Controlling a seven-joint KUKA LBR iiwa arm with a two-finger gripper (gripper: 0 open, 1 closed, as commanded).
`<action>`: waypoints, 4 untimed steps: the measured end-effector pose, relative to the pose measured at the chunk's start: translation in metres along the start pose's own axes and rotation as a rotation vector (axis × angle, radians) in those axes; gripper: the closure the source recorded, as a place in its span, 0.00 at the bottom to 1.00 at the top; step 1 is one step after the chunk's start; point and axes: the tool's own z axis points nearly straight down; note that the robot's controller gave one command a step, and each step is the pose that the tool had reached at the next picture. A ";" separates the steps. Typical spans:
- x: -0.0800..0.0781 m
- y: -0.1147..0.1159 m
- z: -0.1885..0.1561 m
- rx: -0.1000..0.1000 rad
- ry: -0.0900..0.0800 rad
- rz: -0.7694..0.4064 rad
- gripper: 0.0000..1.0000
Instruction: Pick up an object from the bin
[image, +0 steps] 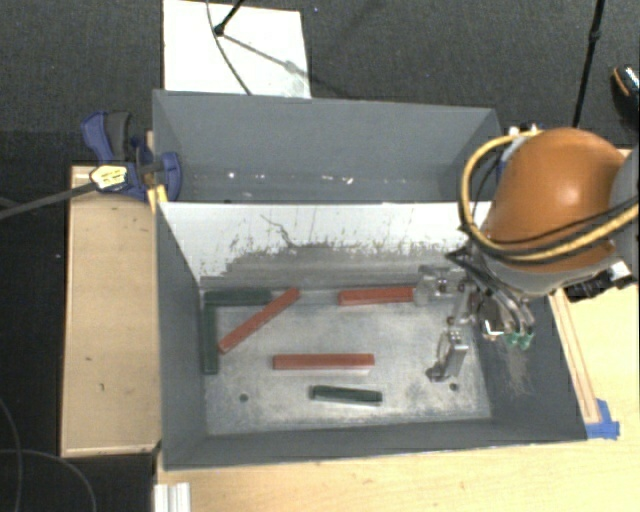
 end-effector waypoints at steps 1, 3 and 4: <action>-0.028 0.067 0.152 -0.001 -0.001 -0.112 0.00; -0.040 0.054 0.170 0.000 -0.004 -0.109 1.00; -0.078 0.098 0.168 0.001 -0.012 -0.107 1.00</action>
Offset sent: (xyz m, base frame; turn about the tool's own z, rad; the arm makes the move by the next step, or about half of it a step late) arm 0.0279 0.0656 -0.1481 -0.1055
